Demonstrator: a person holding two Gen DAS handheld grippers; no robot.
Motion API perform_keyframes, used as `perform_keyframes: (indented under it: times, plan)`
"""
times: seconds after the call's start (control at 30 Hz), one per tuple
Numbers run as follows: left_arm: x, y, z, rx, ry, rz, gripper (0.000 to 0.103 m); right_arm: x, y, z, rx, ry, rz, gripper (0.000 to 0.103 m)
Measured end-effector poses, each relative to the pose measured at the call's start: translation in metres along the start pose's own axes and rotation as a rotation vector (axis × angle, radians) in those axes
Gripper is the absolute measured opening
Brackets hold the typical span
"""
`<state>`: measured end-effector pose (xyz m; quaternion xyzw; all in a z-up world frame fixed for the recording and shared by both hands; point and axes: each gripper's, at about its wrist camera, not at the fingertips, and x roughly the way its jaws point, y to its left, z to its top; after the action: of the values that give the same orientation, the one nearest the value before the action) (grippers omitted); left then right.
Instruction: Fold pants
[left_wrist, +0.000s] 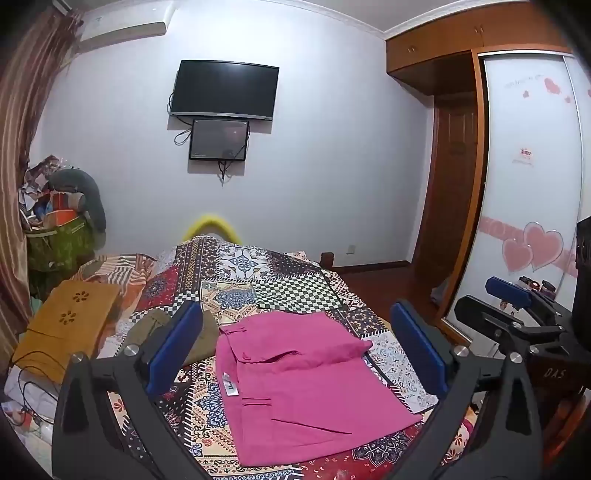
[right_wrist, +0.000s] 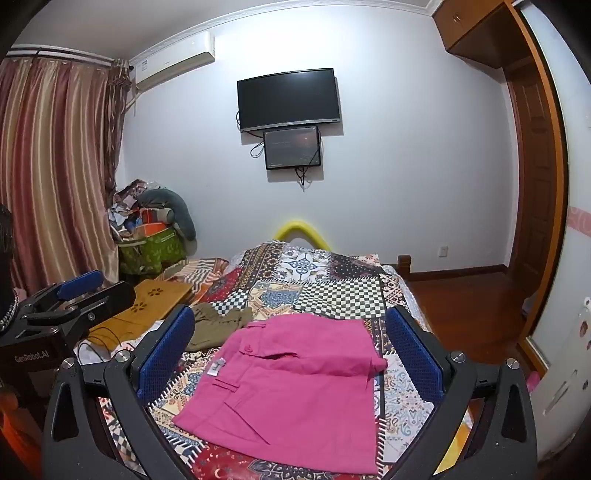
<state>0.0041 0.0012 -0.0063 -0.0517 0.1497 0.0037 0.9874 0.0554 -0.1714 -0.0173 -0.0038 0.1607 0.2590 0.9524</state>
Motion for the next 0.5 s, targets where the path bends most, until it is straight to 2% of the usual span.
perform_keyframes:
  times: [0.5]
  plan:
    - [0.0016,-0.0002,-0.0005,0.003,-0.001,0.002,0.103,-0.0042,0.0012,-0.0008,0.001,-0.005,0.000,0.103]
